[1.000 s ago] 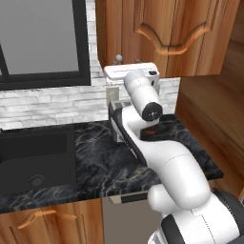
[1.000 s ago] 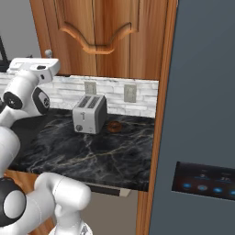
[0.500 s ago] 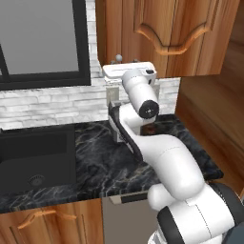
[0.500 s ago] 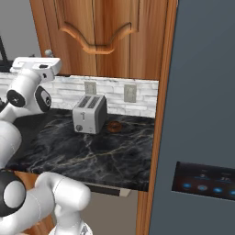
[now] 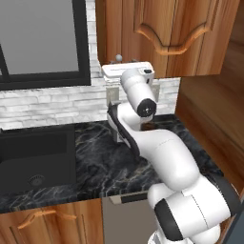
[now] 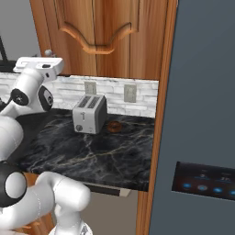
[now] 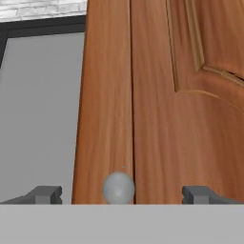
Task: Pick the dish brush and sponge from the cabinet and place them on the counter.
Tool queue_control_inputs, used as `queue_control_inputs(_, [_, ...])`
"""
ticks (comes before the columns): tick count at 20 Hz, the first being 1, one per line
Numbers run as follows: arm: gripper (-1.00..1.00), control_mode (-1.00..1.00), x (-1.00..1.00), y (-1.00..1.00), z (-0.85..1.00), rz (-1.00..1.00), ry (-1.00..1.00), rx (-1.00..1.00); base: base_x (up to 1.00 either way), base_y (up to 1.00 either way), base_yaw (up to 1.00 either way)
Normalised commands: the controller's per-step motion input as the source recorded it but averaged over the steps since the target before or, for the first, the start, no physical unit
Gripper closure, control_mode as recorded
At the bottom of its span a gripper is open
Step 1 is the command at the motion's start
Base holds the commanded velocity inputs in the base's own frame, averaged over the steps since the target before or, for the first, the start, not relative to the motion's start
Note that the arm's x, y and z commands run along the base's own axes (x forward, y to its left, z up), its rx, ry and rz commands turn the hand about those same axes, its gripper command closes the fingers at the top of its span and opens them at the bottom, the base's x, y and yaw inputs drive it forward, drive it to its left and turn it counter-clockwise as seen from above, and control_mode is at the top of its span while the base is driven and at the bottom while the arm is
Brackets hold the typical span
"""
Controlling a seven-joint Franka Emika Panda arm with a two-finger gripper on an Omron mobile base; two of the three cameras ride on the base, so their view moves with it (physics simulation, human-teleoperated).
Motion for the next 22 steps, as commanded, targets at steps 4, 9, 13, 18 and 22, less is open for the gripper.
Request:
queue_control_inputs(4, [-1.0,-1.0,0.22,0.01,-0.02,0.0,0.0,0.0,0.0,0.0,0.0])
queue_control_inputs(9, [-1.0,-1.0,0.19,0.05,-0.05,0.0,0.0,0.0,0.0,0.0,0.0])
queue_control_inputs(13, [-1.0,-1.0,0.16,0.12,-0.05,0.0,-0.01,0.0,0.0,0.0,0.0])
queue_control_inputs(18, [-1.0,-1.0,0.14,0.11,-0.01,0.0,-0.02,0.0,0.0,0.0,0.0])
queue_control_inputs(22, [-1.0,-1.0,0.07,0.0,0.0,0.0,-0.05,0.0,0.0,0.0,0.0])
